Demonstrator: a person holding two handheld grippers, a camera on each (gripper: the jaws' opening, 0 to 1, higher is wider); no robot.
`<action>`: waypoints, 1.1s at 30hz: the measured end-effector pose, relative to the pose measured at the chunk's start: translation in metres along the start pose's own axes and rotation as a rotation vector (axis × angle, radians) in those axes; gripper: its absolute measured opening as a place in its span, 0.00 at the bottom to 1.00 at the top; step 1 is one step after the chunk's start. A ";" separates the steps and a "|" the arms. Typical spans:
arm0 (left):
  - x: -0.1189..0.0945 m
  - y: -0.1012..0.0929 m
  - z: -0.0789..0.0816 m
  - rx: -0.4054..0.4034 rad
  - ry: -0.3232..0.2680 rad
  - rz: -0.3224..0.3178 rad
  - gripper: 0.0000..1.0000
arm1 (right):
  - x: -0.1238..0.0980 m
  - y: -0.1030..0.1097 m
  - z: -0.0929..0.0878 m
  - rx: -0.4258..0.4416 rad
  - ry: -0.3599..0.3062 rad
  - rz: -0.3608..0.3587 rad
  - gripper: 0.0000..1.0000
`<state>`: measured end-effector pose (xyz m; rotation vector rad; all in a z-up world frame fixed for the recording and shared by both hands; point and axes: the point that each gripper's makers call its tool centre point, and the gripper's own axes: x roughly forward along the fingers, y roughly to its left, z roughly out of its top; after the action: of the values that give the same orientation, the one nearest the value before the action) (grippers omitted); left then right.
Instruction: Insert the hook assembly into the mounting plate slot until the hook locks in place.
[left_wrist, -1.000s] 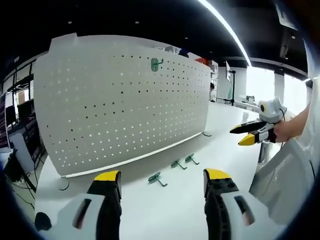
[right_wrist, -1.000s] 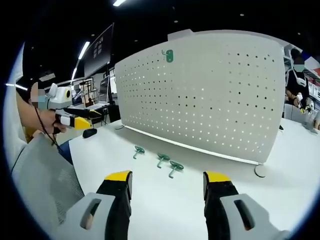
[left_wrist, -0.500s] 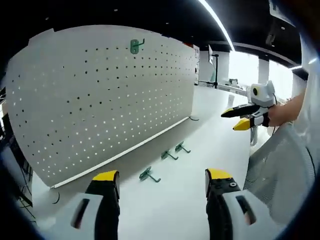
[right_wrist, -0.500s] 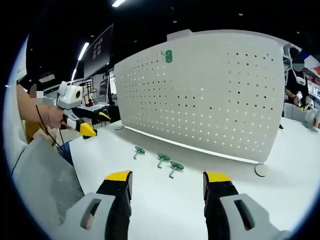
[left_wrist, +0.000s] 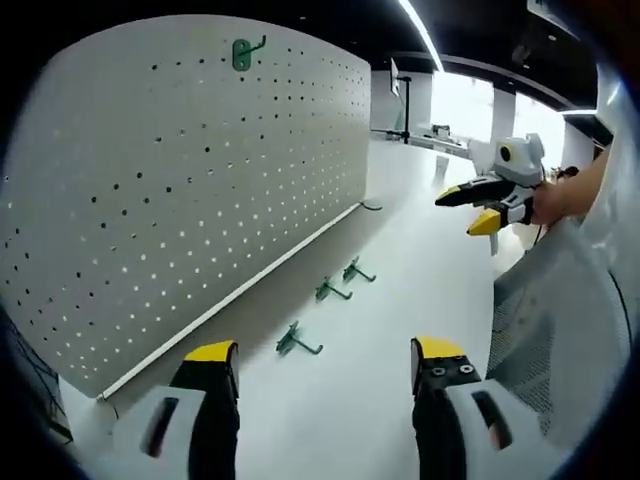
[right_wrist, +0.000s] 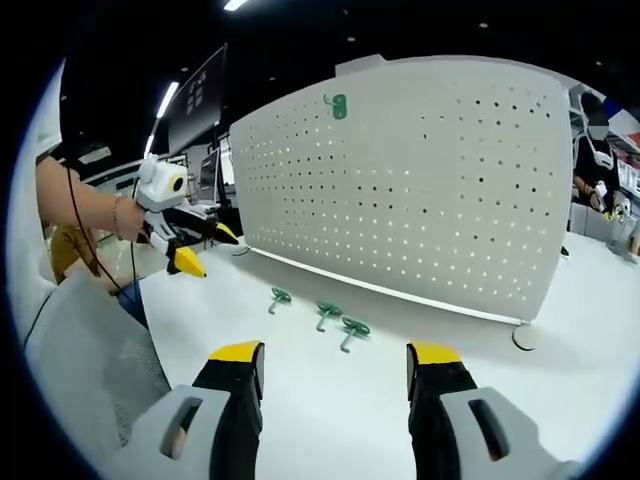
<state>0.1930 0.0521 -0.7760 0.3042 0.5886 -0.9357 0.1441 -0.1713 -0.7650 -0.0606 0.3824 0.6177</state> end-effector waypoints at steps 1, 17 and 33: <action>0.002 0.000 -0.001 0.013 0.011 -0.008 0.72 | 0.000 0.000 0.000 -0.002 0.001 0.000 0.55; 0.020 0.017 -0.015 0.095 0.113 -0.052 0.72 | 0.001 0.003 -0.001 0.007 0.008 0.012 0.56; 0.046 0.023 -0.029 0.240 0.232 -0.136 0.70 | 0.002 0.004 -0.005 0.016 0.023 0.018 0.56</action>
<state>0.2235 0.0489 -0.8266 0.5999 0.7169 -1.1130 0.1420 -0.1681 -0.7703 -0.0492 0.4103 0.6320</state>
